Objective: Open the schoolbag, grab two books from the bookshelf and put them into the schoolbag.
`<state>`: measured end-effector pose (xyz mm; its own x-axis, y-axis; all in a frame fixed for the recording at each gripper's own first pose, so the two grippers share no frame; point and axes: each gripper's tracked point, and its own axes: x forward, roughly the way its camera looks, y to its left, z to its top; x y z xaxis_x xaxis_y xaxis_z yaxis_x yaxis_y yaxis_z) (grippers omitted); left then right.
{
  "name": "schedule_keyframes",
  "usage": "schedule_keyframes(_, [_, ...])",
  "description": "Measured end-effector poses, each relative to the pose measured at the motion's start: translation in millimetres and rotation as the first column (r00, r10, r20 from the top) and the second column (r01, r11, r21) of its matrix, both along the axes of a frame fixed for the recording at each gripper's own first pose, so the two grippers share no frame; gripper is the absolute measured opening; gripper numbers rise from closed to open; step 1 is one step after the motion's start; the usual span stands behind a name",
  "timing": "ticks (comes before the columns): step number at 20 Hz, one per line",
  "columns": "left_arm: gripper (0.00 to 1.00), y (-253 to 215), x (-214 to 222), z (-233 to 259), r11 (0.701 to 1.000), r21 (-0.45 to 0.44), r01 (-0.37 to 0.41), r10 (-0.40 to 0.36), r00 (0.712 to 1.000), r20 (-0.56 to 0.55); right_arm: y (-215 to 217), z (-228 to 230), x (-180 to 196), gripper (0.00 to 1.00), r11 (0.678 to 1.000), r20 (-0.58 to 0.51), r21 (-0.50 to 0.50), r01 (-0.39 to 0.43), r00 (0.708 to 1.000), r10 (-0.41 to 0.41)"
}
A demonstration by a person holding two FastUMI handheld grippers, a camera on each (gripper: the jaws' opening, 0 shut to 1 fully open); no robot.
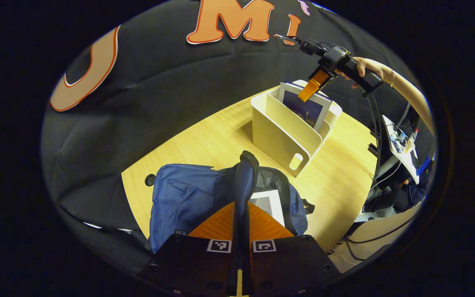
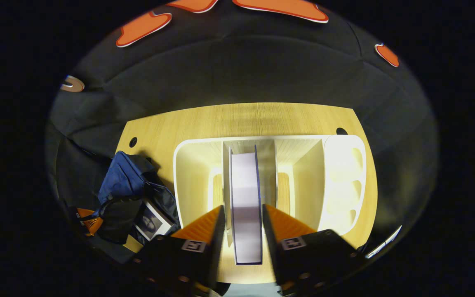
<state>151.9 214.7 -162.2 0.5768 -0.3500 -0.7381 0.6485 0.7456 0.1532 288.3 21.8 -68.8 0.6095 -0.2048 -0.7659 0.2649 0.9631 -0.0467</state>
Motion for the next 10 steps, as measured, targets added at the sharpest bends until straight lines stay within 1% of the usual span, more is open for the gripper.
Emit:
schedule_keyframes(1, [0.05, 0.5, -0.4, 0.1, 1.0, 0.001, 0.001, -0.001, 1.0, -0.002, 0.6, -6.6, 1.6, 0.26, 1.0, -0.007, 0.001, -0.004, 1.0, 0.004])
schedule_keyframes(2, [0.05, -0.6, -0.2, 1.2, 1.0, 0.002, 0.007, -0.007, 1.0, 0.001, 1.0, -4.9, -0.5, 0.34, 1.0, -0.011, -0.008, -0.009, 1.0, 0.009])
schedule_keyframes(3, [0.05, -2.0, 0.0, 2.1, 1.0, 0.004, 0.011, -0.011, 1.0, 0.002, 0.1, -4.5, -2.2, 0.32, 1.0, -0.019, -0.019, -0.014, 1.0, 0.014])
schedule_keyframes(4, [0.0, -1.9, 0.3, 2.8, 1.0, 0.006, 0.011, -0.011, 1.0, 0.004, 0.0, -3.9, -3.6, 0.31, 0.999, -0.024, -0.029, -0.017, 1.0, 0.016])
schedule_keyframes(5, [0.05, -0.8, -0.3, 3.2, 1.0, 0.007, 0.01, -0.01, 1.0, 0.004, 1.8, -0.5, -4.8, 0.31, 0.999, -0.021, -0.029, -0.015, 1.0, 0.014])
schedule_keyframes(7, [0.05, 0.0, -0.7, 2.6, 1.0, 0.008, 0.007, -0.007, 1.0, 0.004, 5.2, 8.1, -14.0, 0.31, 0.999, 0.001, -0.034, -0.015, 1.0, 0.015])
schedule_keyframes(9, [0.05, -1.7, -2.0, 3.2, 1.0, 0.007, 0.011, -0.011, 1.0, 0.005, 6.5, 30.6, -20.9, 0.31, 0.999, 0.037, -0.032, 0.005, 0.999, -0.003])
schedule_keyframes(10, [0.05, -3.8, -2.5, 4.4, 1.0, 0.007, 0.015, -0.015, 1.0, 0.005, 6.4, 42.2, -25.0, 0.31, 0.999, 0.064, -0.042, 0.002, 0.998, 0.001])
